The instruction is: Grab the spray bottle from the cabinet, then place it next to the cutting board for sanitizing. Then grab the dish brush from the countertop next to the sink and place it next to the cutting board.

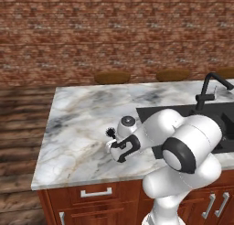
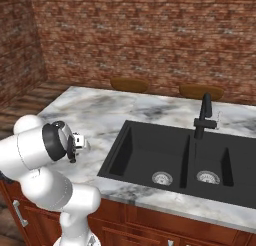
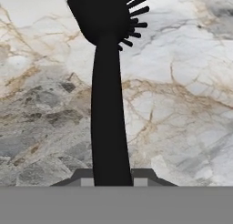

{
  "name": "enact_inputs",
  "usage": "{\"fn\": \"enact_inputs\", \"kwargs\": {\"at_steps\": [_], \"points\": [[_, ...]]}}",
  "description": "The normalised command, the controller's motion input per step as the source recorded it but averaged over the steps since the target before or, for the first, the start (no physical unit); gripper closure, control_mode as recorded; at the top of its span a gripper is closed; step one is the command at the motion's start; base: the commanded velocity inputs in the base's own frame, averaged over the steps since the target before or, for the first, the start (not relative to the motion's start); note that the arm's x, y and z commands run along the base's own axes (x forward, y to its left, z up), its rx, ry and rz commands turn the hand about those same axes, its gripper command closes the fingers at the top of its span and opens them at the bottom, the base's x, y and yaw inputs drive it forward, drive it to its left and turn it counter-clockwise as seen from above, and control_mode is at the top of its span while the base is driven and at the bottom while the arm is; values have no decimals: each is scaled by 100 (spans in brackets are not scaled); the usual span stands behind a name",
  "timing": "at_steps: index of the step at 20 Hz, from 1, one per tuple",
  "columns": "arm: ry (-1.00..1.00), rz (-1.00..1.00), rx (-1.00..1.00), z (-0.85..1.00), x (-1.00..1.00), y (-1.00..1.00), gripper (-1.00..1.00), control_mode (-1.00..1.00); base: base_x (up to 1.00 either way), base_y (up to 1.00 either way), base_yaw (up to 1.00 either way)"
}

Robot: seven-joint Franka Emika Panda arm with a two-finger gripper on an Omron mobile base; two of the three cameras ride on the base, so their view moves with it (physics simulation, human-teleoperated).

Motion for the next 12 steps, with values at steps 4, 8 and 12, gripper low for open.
{"fn": "enact_inputs", "kwargs": {"at_steps": [4,8,12], "points": [[0,0,0,-8,0,0,100,-100,0,0,0],[-1,0,0,0,-3,0,100,-100,0,0,0],[-10,-3,1,26,-36,0,100,-100,0,0,0]]}}
